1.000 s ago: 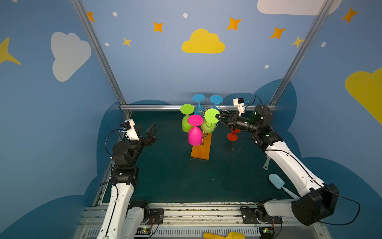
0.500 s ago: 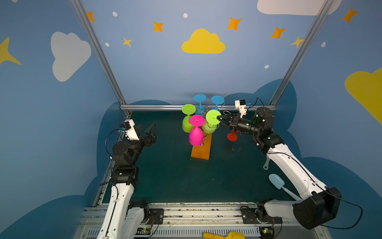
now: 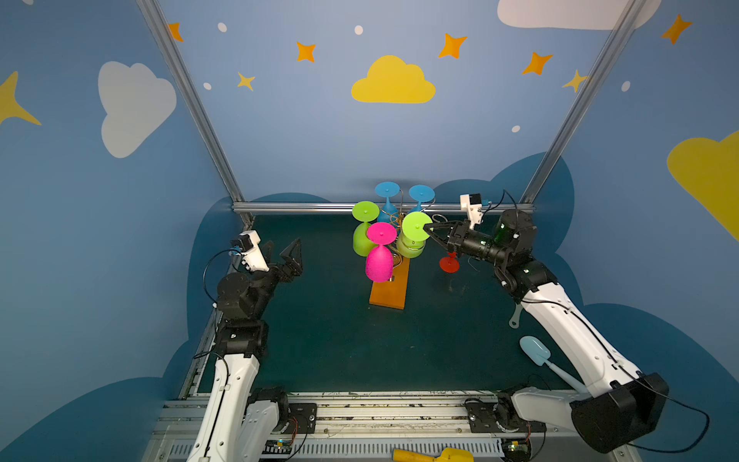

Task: Take the wine glass off the wine glass rack
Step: Pick up the wine glass from the wine glass rack.

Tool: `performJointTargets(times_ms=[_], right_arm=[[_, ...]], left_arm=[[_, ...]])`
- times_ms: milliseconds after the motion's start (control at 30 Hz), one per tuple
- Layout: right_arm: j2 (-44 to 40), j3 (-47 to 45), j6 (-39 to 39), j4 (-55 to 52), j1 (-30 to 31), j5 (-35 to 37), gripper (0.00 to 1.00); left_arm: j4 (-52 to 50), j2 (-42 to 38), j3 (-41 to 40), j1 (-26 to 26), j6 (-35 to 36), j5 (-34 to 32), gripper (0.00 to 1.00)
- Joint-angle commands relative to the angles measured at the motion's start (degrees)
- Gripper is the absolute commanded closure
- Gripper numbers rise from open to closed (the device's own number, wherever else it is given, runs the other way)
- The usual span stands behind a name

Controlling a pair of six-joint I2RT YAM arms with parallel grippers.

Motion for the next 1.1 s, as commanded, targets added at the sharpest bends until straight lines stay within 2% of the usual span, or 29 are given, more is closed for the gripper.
performJointTargets(times_ms=[0,600,833,1067], right_arm=[[-0.26,-2.07,0.20,-2.35,-0.73,3.67,1.00],[-3.17,-5.85,1.16,-2.20,-1.57,6.10,1.00],[-8.57,-7.51,-1.47,-4.68,-2.25,7.76,1.00],[-15.20,-8.93,-6.63,-12.12,-3.48,10.41,1.00]], left_arm=[[1.57,-0.26,-0.38,0.30,-0.36,0.76,0.10],[1.47,-0.71,-0.38,0.34,-0.24,0.75,0.10],[1.42,-0.87,-0.38,0.34,-0.17,0.75,0.09],[1.45,-1.47,-0.29,0.35,-0.17,0.76,0.10]])
